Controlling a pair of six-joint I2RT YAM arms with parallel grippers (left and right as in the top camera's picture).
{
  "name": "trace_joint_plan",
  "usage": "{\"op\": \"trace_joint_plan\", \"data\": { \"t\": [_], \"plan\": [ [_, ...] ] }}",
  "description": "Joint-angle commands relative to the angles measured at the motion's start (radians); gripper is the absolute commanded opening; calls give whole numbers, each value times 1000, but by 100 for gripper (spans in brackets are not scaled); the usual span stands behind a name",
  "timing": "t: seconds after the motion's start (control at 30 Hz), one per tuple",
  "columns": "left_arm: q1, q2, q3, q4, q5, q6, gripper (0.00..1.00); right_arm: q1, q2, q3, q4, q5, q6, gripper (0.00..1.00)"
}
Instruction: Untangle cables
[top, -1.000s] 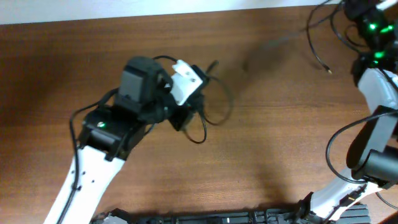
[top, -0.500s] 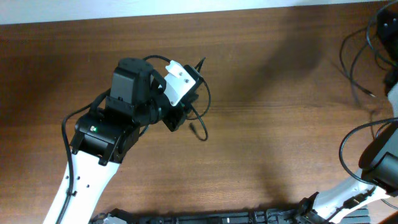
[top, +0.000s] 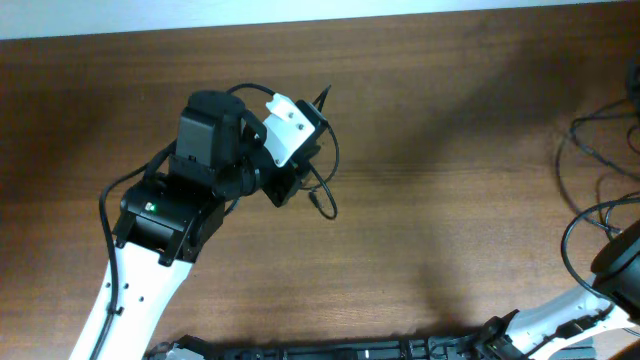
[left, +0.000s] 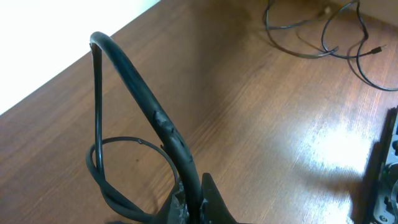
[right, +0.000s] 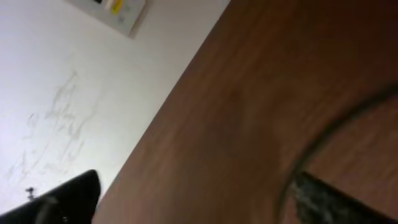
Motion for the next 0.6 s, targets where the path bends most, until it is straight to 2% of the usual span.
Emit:
{"op": "trace_joint_plan", "data": {
  "t": [0.0, 0.17, 0.33, 0.47, 0.57],
  "plan": [
    [4, -19, 7, 10, 0, 16, 0, -11, -6, 5, -2, -57, -18, 100],
    [4, -19, 7, 24, -1, 16, 0, -8, -11, 5, 12, -227, -67, 100],
    [4, -19, 7, 72, 10, 15, 0, -7, -66, 5, -43, -303, -132, 100],
    [4, -10, 7, 133, 154, 18, 0, 22, -158, 5, -126, -338, -238, 100],
    [4, 2, 7, 151, 239, 77, 0, 70, -232, 5, -203, -340, -361, 100]
  ]
}}
